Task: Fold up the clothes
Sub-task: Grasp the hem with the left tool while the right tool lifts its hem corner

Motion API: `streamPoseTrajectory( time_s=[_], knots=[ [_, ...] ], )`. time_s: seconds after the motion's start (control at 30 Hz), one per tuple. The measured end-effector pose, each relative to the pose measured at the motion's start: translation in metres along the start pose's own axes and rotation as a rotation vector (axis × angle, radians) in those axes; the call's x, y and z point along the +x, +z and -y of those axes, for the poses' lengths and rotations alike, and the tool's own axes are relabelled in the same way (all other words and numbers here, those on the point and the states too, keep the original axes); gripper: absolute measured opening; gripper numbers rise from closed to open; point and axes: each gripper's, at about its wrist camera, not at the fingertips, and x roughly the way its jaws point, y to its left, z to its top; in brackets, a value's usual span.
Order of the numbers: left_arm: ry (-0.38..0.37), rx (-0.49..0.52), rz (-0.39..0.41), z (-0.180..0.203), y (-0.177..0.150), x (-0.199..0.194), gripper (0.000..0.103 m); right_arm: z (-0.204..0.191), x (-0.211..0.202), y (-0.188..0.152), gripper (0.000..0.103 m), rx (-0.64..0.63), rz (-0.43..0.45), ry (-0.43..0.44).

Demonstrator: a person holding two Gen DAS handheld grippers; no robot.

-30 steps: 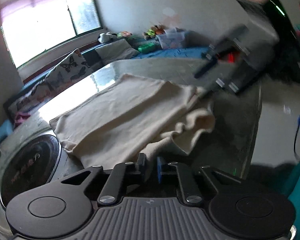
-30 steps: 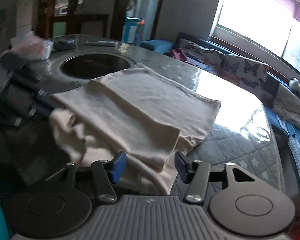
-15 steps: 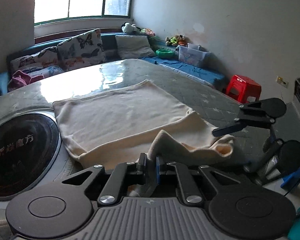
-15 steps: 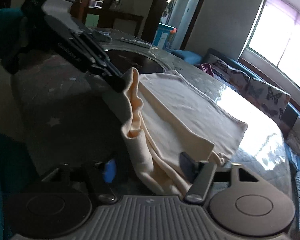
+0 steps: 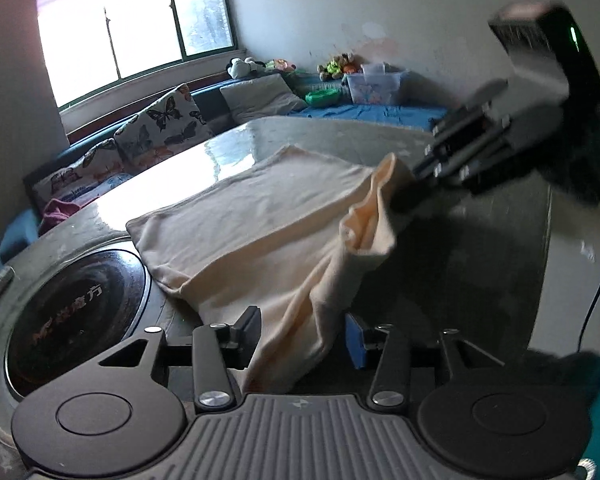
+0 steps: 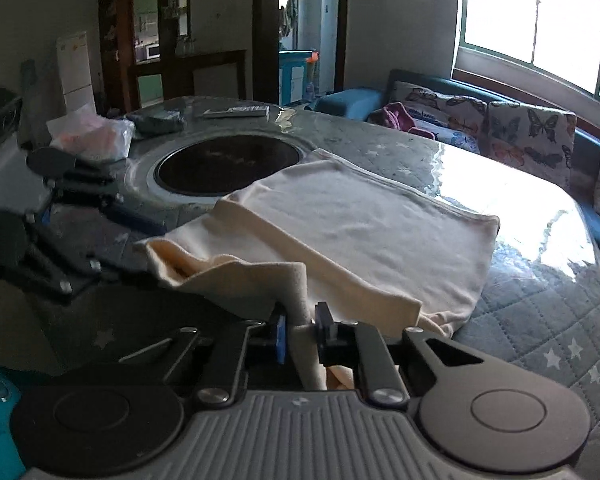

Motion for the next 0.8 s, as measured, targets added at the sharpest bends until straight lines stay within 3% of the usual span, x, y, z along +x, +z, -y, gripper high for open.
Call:
streamPoseTrajectory(
  time_s=[0.27, 0.33, 0.4, 0.47, 0.8],
  knots=[
    [0.029, 0.105, -0.011, 0.009, -0.006, 0.009, 0.050, 0.008, 0.000, 0.008, 0.011, 0.089, 0.026, -0.004],
    [0.036, 0.101, -0.016, 0.005, -0.007, 0.013, 0.038, 0.007, 0.000, 0.009, 0.011, 0.082, 0.031, -0.013],
    [0.034, 0.072, -0.013, -0.001, -0.007, 0.013, 0.014, 0.006, 0.000, 0.007, 0.010, 0.081, 0.037, -0.016],
    [0.021, 0.032, -0.005, -0.008, -0.005, 0.010, 0.007, 0.004, -0.002, 0.004, 0.010, 0.082, 0.048, -0.018],
    [-0.104, 0.009, 0.066, 0.004, 0.006, -0.048, 0.005, -0.016, -0.061, -0.005, 0.009, 0.029, 0.089, 0.016]
  ],
)
